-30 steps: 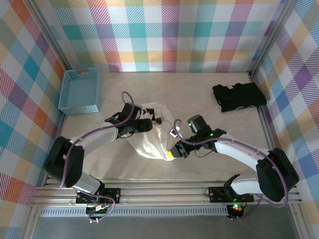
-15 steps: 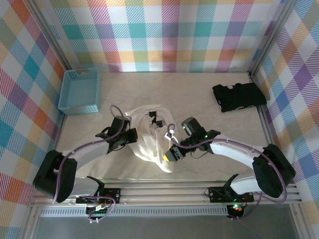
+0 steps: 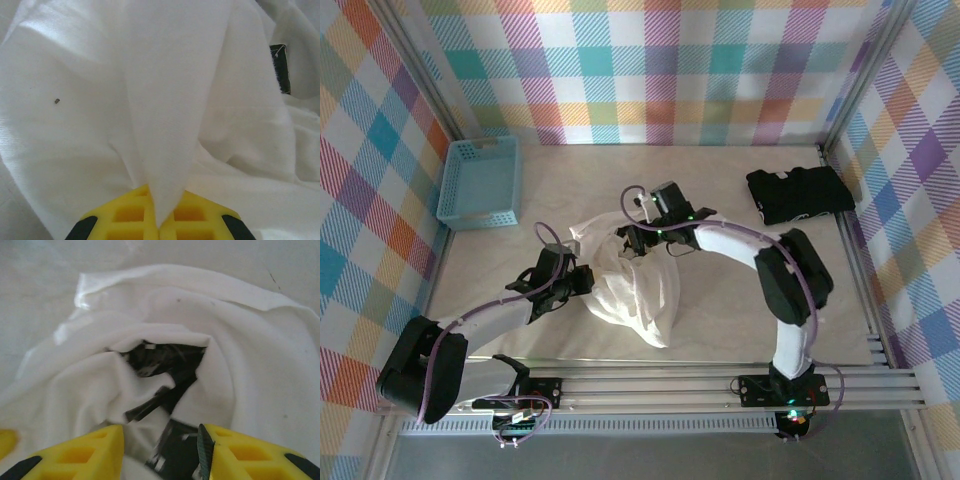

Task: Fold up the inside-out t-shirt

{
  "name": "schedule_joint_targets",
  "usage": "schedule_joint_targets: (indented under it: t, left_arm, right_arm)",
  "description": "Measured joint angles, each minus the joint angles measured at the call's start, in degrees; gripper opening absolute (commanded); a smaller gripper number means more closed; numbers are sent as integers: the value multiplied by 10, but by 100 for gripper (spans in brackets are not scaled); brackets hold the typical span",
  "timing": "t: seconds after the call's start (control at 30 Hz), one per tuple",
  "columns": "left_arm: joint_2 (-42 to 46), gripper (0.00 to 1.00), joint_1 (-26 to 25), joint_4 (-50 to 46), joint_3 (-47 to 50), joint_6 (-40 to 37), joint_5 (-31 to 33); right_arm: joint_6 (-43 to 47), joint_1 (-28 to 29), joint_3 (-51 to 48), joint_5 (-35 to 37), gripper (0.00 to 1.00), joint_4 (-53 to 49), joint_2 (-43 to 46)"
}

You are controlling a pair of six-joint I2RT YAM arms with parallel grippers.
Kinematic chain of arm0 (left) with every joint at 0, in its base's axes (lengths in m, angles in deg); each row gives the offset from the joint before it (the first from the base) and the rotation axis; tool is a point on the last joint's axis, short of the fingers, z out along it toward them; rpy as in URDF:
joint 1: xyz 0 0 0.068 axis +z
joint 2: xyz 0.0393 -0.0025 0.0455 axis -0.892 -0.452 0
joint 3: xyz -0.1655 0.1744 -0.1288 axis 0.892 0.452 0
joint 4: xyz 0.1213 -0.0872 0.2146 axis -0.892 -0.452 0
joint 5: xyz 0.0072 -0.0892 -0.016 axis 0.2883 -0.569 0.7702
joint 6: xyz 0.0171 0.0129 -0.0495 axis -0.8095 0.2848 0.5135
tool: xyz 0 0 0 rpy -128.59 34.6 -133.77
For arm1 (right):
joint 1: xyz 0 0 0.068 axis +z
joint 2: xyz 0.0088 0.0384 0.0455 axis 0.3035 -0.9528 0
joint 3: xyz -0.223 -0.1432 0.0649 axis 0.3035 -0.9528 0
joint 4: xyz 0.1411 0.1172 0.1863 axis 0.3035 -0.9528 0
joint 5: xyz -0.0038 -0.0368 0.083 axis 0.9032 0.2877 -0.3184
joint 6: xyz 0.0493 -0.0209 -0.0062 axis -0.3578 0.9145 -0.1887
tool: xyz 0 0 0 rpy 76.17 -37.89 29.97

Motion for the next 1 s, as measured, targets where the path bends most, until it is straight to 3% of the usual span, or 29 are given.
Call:
schedule_joint_targets:
  t: [0.13,0.3,0.33,0.53,0.83,0.93,1.0]
  left_arm:
    - [0,1,0,2,-1,0,0]
    - [-1,1,0,2,-1,0,0]
    - [-1,1,0,2,-1,0,0]
    - [-1,1,0,2,-3,0,0]
    - [-3,3,0,13,-39,0,2]
    - [-7,4,0,14,-50,-1,3]
    - [-8,3,0,10,-52,-2,9]
  right_arm:
    - [11,0,36,7,39,-23,-54]
    - [28,0,68,27,2,-38,-89]
    - [31,0,71,33,0,-40,-90]
    - [46,-7,75,36,0,-54,-50]
    - [32,-54,59,-100,0,-22,187]
    - [28,-51,49,-119,26,-19,208]
    - [28,-38,20,-115,38,-25,207]
